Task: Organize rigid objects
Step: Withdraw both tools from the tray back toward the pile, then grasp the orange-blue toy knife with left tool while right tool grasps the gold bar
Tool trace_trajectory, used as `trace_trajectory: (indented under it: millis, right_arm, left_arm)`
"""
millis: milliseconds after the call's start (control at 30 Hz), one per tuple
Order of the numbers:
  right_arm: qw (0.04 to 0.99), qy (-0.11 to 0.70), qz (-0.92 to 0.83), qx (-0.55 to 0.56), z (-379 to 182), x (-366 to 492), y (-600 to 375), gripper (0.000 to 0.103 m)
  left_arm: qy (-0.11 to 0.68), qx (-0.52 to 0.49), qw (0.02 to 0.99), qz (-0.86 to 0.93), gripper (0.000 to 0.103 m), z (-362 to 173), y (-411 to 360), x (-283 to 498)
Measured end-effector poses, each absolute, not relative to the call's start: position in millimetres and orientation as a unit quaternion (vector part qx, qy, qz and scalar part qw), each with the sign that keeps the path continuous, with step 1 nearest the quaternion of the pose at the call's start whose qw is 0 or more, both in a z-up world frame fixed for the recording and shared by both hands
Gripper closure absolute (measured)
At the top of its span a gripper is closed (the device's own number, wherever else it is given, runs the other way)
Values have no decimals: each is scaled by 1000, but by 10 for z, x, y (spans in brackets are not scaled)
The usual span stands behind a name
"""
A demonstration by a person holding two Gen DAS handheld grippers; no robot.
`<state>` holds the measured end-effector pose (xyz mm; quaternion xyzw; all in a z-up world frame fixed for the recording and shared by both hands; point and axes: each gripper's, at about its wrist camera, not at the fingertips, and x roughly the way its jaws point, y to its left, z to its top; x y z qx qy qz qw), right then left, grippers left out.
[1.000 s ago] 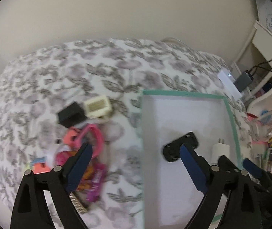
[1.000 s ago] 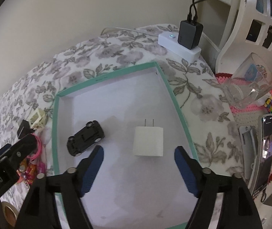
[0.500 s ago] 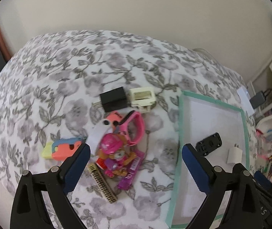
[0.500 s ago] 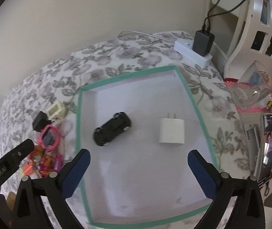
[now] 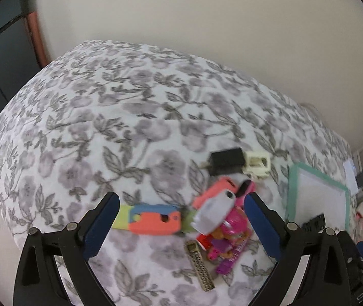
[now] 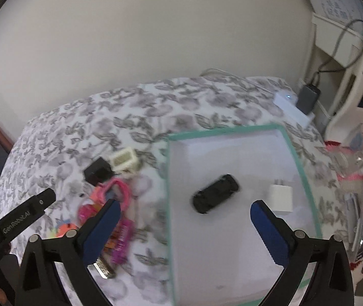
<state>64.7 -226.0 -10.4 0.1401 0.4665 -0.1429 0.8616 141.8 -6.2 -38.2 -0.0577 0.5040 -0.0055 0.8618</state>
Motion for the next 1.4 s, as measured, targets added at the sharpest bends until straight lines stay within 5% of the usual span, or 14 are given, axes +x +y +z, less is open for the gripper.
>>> trace_trajectory:
  millis: [433,867,1400]
  right_arm:
    - [842,517,-87,128,-517,933,-1495,0]
    - [811,568,-41,137,-1002,924,-1161,1]
    - [796,590,8,134,-1100,898,-1003,51]
  left_arm:
    - [508,29,860,22,5,-459,353,1470]
    - [585,-12,811,25,5,-921,651,1577]
    - [607,-35,794,12,5,-1068,632,1616]
